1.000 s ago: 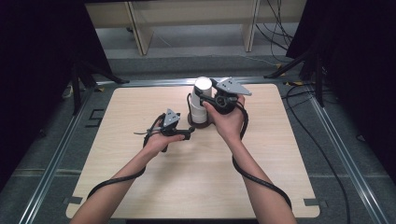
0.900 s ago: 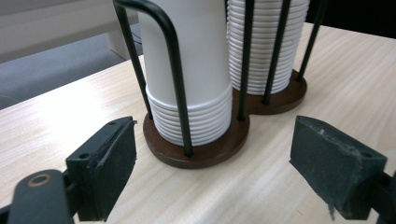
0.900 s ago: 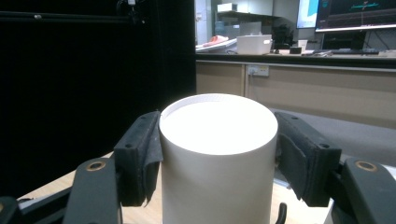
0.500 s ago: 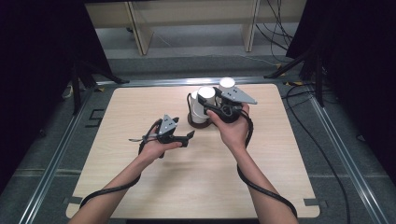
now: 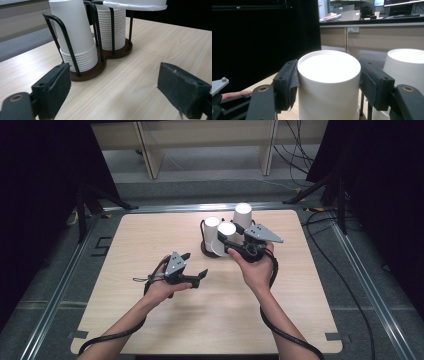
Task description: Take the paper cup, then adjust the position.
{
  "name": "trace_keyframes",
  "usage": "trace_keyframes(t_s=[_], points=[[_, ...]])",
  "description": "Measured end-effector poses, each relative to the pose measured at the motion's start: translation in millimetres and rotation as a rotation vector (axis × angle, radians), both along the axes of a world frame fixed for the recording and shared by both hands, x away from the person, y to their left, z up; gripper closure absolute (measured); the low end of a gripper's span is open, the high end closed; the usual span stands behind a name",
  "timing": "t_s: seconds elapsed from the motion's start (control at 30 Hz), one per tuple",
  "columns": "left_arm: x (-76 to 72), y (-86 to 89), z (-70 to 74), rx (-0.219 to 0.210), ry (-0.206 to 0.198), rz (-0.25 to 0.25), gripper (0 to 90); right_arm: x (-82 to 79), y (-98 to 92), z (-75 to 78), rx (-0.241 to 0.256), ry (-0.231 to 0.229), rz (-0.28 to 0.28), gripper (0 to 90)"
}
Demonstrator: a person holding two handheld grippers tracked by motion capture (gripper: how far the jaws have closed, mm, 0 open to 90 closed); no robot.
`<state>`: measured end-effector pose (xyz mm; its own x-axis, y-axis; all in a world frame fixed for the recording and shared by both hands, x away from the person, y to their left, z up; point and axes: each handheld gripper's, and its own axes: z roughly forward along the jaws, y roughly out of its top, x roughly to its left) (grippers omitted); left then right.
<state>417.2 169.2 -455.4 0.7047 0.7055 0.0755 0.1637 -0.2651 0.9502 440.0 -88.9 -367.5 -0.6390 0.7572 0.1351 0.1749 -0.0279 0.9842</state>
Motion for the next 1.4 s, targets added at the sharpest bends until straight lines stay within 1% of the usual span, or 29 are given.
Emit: trace_keyframes(t_s=[0.07,0.1,0.13,0.17,0.2,0.23,0.3,0.33,0.37,0.47,0.53,0.57,0.63,0.7,0.77,0.8,0.87,0.9,0.97,1.0,1.03,1.1,1.13,1.17,1.23,1.3,1.33,1.37,1.4], points=[[-3.5,1.9,-1.2,-0.003,0.000,0.002,9.6,-3.2,-2.3,-2.6,0.011,0.008,0.003,35.2],[-4.7,2.1,-2.2,-0.013,-0.001,0.003,8.9,-4.8,-3.4,-4.0,0.014,0.012,-0.003,35.2],[-6.6,3.4,-1.9,-0.001,0.003,0.008,7.6,-5.4,-4.4,-5.5,0.019,0.013,0.003,35.2],[-7.6,4.0,-2.3,-0.004,0.001,0.010,6.4,-5.9,-6.4,-6.8,0.007,0.002,-0.011,35.2],[-8.4,4.7,-2.7,-0.008,0.002,0.008,5.3,-7.6,-6.7,-8.0,0.018,0.019,-0.005,35.2],[-9.9,5.7,-2.2,-0.005,0.009,0.014,4.1,-8.4,-7.6,-9.2,0.020,0.020,-0.008,35.2],[-11.5,7.4,-1.9,-0.002,0.006,0.016,2.7,-10.2,-9.5,-11.6,0.025,0.024,-0.016,35.2],[-12.3,8.2,-1.3,-0.001,0.006,0.020,2.4,-10.2,-10.9,-12.8,0.017,0.012,-0.021,35.2],[-12.2,8.1,-1.4,-0.012,-0.002,0.020,2.0,-11.8,-11.7,-13.0,0.020,0.024,-0.024,35.2],[-14.8,10.5,1.1,-0.003,-0.004,0.022,1.6,-14.1,-14.5,-13.1,0.022,0.014,-0.029,35.2],[-14.7,10.5,0.8,-0.012,-0.012,0.016,1.6,-14.7,-14.9,-13.0,0.025,0.016,-0.036,35.3],[-16.6,11.3,1.3,-0.005,-0.004,0.016,1.4,-16.1,-16.7,-12.0,0.022,0.019,-0.038,35.2],[-17.2,11.8,1.0,-0.009,-0.001,0.015,1.4,-16.0,-17.2,-12.2,0.017,0.017,-0.040,35.3],[-18.8,11.5,-0.8,-0.024,-0.009,0.010,1.2,-16.6,-15.6,-13.3,0.045,0.032,-0.026,35.3],[-20.1,12.0,-1.2,-0.021,-0.005,0.012,1.2,-17.1,-15.2,-13.5,0.042,0.035,-0.030,35.3],[-20.2,12.5,-2.4,-0.027,-0.004,0.010,1.2,-16.8,-15.6,-13.8,0.025,0.019,-0.030,35.3],[-20.6,12.8,-2.6,-0.024,-0.002,0.011,1.2,-17.7,-15.4,-14.0,0.029,0.028,-0.029,35.3],[-21.9,13.6,-2.0,-0.011,0.005,0.011,1.2,-17.4,-16.5,-14.6,0.025,0.020,-0.028,35.3],[-22.0,13.6,-1.7,-0.009,0.003,0.009,1.2,-17.5,-16.9,-15.3,0.032,0.025,-0.030,35.3],[-21.6,12.9,-0.5,-0.008,-0.002,0.007,1.2,-18.0,-18.0,-16.3,0.039,0.039,-0.023,35.3],[-21.3,12.4,0.5,-0.010,-0.002,0.009,1.2,-18.7,-18.7,-17.2,0.047,0.043,-0.032,35.3],[-20.9,12.2,1.7,-0.009,-0.006,0.007,1.2,-18.3,-20.1,-17.9,0.038,0.036,-0.038,35.3],[-21.8,11.6,3.9,-0.017,-0.013,0.003,1.1,-19.3,-21.9,-18.3,0.050,0.039,-0.036,35.3],[-21.8,11.6,3.9,-0.017,-0.013,0.003,1.1,-19.3,-21.9,-18.3,0.050,0.039,-0.036,35.3],[-27.7,10.8,6.5,-0.015,-0.018,-0.006,0.9,-20.2,-21.9,-21.0,0.092,0.076,-0.032,35.3],[-30.3,10.4,6.8,-0.020,-0.016,-0.008,0.9,-20.1,-21.9,-22.2,0.095,0.080,-0.025,35.3],[-33.8,10.1,6.0,-0.022,-0.012,-0.016,0.8,-22.2,-21.9,-25.8,0.114,0.110,-0.019,35.4],[-33.8,10.1,6.0,-0.022,-0.012,-0.016,0.7,-22.2,-21.9,-25.8,0.114,0.110,-0.019,35.4],[-36.0,9.6,4.4,-0.024,-0.010,-0.018,0.7,-21.3,-22.8,-27.5,0.104,0.099,-0.020,35.4]])
